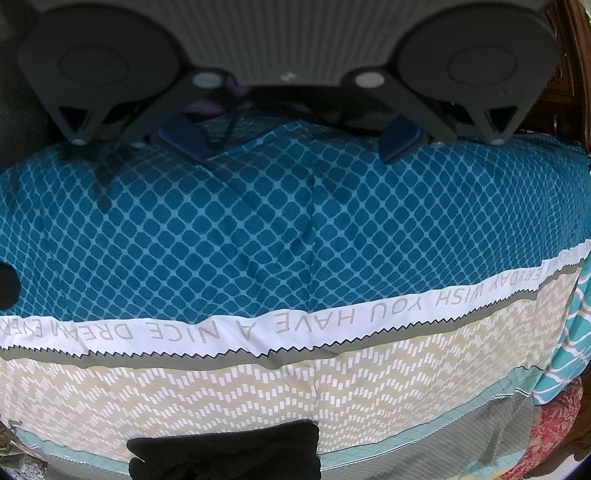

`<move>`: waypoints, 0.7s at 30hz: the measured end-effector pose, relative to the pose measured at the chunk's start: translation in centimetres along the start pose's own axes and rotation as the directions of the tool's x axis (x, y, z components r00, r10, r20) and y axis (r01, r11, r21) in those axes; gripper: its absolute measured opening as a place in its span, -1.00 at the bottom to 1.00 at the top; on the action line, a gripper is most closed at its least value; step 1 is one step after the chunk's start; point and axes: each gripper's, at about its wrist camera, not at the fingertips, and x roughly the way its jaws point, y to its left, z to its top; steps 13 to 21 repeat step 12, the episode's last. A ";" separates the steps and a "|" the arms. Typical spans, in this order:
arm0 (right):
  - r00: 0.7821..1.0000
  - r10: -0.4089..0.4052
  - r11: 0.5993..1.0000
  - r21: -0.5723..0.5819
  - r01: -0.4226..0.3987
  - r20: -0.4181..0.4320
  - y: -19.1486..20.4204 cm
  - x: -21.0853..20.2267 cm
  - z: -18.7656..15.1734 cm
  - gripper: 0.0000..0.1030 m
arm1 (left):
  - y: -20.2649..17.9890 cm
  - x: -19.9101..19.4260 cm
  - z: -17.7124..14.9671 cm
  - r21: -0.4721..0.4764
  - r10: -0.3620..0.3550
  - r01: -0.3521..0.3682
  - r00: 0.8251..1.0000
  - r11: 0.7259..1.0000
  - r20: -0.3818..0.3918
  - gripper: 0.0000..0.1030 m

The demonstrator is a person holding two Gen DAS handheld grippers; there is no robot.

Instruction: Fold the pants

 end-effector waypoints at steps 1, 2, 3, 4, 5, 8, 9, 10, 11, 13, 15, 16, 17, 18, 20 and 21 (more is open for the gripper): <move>1.000 0.000 1.000 0.000 0.000 -0.001 0.0 0.0 0.0 1.00 | 0.0 0.0 0.0 -0.001 0.000 0.000 1.000 1.000 0.000 1.00; 1.000 0.000 1.000 0.000 0.000 0.000 0.0 0.0 0.0 1.00 | 0.0 -0.1 0.0 -0.001 0.000 0.000 1.000 1.000 0.002 1.00; 1.000 0.000 1.000 0.000 0.000 0.000 0.0 0.0 0.0 1.00 | 0.0 -0.1 0.0 0.000 -0.001 0.001 1.000 1.000 0.004 1.00; 1.000 0.000 1.000 0.000 0.000 0.000 0.0 0.0 0.0 1.00 | -0.1 -0.2 0.0 0.000 -0.001 0.001 1.000 1.000 0.007 1.00; 1.000 -0.001 1.000 0.000 0.001 0.000 0.0 0.0 0.0 1.00 | -0.1 -0.2 0.0 0.000 -0.002 0.002 1.000 1.000 0.010 1.00; 1.000 -0.002 1.000 0.002 0.002 -0.002 0.0 0.0 0.0 1.00 | -0.2 -0.5 0.0 0.004 -0.006 0.006 1.000 1.000 0.024 1.00; 1.000 -0.002 1.000 0.001 0.002 -0.002 0.0 0.0 -0.1 1.00 | -0.2 -0.6 0.0 0.004 -0.009 0.009 1.000 1.000 0.029 1.00; 1.000 -0.003 1.000 0.001 0.003 -0.002 0.0 0.1 -0.1 1.00 | -0.2 -0.8 0.0 0.004 -0.013 0.013 0.999 1.000 0.034 1.00; 1.000 -0.002 1.000 0.001 0.002 -0.002 0.0 0.1 -0.1 1.00 | -0.3 -0.9 0.0 0.005 -0.017 0.017 0.999 1.000 0.039 1.00; 1.000 -0.002 1.000 -0.001 0.002 -0.001 0.0 0.0 -0.1 1.00 | -0.3 -1.0 0.1 0.007 -0.017 0.017 0.999 1.000 0.044 1.00; 1.000 -0.002 1.000 -0.001 0.002 -0.001 0.0 0.0 -0.1 1.00 | -0.3 -1.0 0.1 0.007 -0.017 0.017 0.999 1.000 0.044 1.00; 1.000 -0.002 1.000 -0.001 0.002 -0.001 0.0 0.0 -0.1 1.00 | -0.3 -1.0 0.1 0.007 -0.017 0.017 0.999 1.000 0.044 1.00; 1.000 -0.002 1.000 -0.001 0.002 -0.001 0.0 0.0 -0.1 1.00 | -0.3 -1.0 0.1 0.007 -0.017 0.017 0.999 1.000 0.044 1.00; 1.000 -0.002 1.000 -0.001 0.002 -0.001 0.0 0.0 -0.1 1.00 | -0.3 -1.0 0.1 0.007 -0.017 0.017 0.999 1.000 0.044 1.00; 1.000 -0.002 1.000 -0.001 0.002 -0.001 0.0 0.0 -0.1 1.00 | -0.3 -1.0 0.1 0.007 -0.017 0.017 0.999 1.000 0.044 1.00; 1.000 -0.002 1.000 -0.001 0.002 -0.001 0.0 0.0 -0.1 1.00 | -0.3 -1.0 0.1 0.007 -0.017 0.017 0.999 1.000 0.044 1.00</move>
